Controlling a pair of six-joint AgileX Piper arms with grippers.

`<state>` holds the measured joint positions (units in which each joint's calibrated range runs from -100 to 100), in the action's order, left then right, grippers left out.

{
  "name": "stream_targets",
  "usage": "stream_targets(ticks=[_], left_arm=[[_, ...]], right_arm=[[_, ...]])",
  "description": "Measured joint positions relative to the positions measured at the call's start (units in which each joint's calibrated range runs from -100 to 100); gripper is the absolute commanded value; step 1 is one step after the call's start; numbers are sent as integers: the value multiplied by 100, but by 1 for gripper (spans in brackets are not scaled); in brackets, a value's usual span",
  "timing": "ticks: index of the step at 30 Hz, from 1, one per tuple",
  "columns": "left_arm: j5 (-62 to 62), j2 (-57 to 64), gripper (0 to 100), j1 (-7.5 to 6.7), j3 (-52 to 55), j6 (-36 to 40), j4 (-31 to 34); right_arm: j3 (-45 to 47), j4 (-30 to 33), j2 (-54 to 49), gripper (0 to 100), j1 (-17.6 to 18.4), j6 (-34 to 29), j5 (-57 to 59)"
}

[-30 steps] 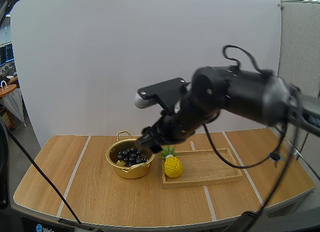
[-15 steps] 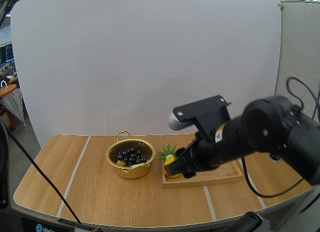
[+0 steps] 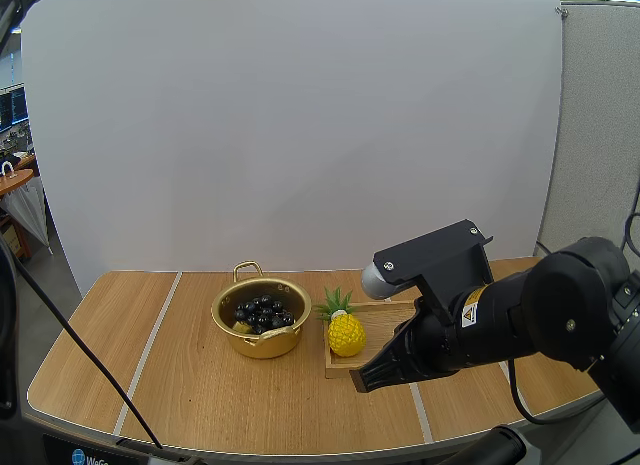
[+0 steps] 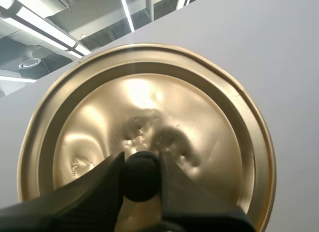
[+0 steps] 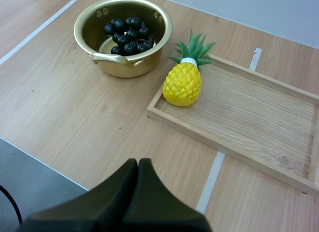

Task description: Open the pot, put the grape inside, and close it

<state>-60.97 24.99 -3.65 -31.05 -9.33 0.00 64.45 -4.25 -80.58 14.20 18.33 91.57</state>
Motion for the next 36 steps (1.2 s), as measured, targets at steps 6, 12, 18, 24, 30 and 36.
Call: stream_targets(ticks=[6,12,18,24,30,36], left_arm=[[0,0,0,0,0,0,0],[0,0,0,0,0,0,0],[0,0,0,0,0,0,-311],[-828,37,0,0,-13,0,-480],[-2958,71,0,0,-16,-111,-480],[-3846,-73,0,0,-16,-217,-480]], right_arm=[[0,0,0,0,0,0,0],[0,0,0,0,0,0,0],[0,0,0,0,0,0,0],[0,0,0,0,0,0,0],[0,0,0,0,0,0,0],[0,0,0,0,0,0,0]])
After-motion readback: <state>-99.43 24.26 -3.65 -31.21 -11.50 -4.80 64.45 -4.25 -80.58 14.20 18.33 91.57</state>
